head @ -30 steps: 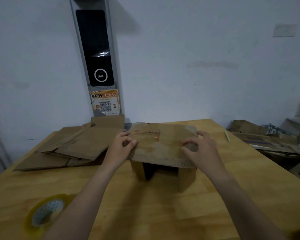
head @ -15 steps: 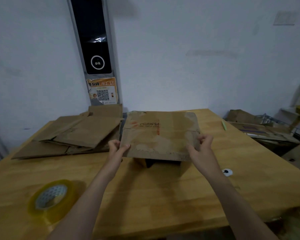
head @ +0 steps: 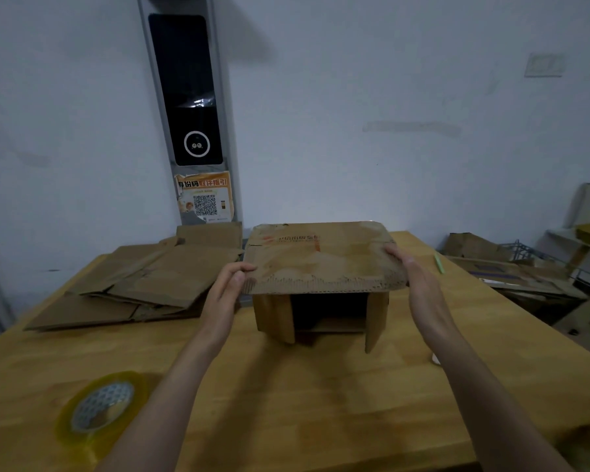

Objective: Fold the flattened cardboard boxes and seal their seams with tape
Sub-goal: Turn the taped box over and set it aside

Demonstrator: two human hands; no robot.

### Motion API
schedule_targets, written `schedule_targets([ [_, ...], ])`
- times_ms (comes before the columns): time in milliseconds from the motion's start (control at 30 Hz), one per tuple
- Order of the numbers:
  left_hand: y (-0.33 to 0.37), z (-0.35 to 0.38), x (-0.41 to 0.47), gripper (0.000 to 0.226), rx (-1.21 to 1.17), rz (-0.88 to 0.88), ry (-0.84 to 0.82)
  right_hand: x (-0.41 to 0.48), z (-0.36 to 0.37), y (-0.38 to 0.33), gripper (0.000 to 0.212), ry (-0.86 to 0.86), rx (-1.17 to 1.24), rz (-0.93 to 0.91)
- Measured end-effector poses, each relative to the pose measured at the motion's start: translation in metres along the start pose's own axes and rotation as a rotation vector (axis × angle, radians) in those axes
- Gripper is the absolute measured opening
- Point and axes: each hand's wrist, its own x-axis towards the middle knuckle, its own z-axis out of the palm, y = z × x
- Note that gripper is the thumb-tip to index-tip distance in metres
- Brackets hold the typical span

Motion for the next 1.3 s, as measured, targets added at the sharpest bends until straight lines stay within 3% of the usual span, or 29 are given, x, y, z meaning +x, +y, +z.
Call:
schedule_targets([
  [100, 0.01, -0.006, 0.004, 0.049, 0.01, -0.033, -0.046, 0.006, -0.004, 0.001, 0.056, 0.01, 0.01, 0.0],
  [233, 0.018, -0.011, 0.011, 0.041, 0.005, 0.018, -0.121, 0.006, -0.007, -0.004, 0.053, -0.013, 0.081, -0.049],
  [333, 0.024, -0.012, 0.007, 0.082, -0.02, 0.051, -0.149, 0.006, -0.013, -0.008, 0.062, -0.031, 0.135, -0.076],
  [400, 0.023, -0.009, 0.006, 0.09, -0.041, 0.066, -0.127, 0.007, -0.016, -0.008, 0.071, -0.057, 0.138, -0.091],
  [633, 0.019, 0.001, 0.004, 0.103, -0.017, 0.068, -0.04, 0.014, -0.022, -0.012, 0.102, -0.138, -0.133, -0.099],
  [767, 0.022, 0.001, 0.018, 0.107, 0.024, 0.013, -0.071, 0.028, -0.015, -0.02, 0.115, -0.055, -0.294, -0.05],
  [933, 0.028, 0.008, 0.047, 0.105, 0.105, -0.136, -0.18, 0.063, -0.005, -0.028, 0.129, -0.16, -0.38, 0.161],
  [1033, 0.02, 0.002, 0.056, 0.099, 0.217, -0.23, -0.273, 0.061, -0.002, -0.023, 0.122, -0.276, -0.384, 0.203],
  [1167, 0.008, -0.003, 0.042, 0.057, 0.379, -0.255, -0.407, 0.038, -0.005, -0.007, 0.094, -0.385, -0.571, 0.165],
  [1300, -0.01, 0.005, 0.012, 0.058, 0.487, -0.191, -0.483, 0.003, 0.007, 0.008, 0.078, -0.425, -0.714, 0.165],
])
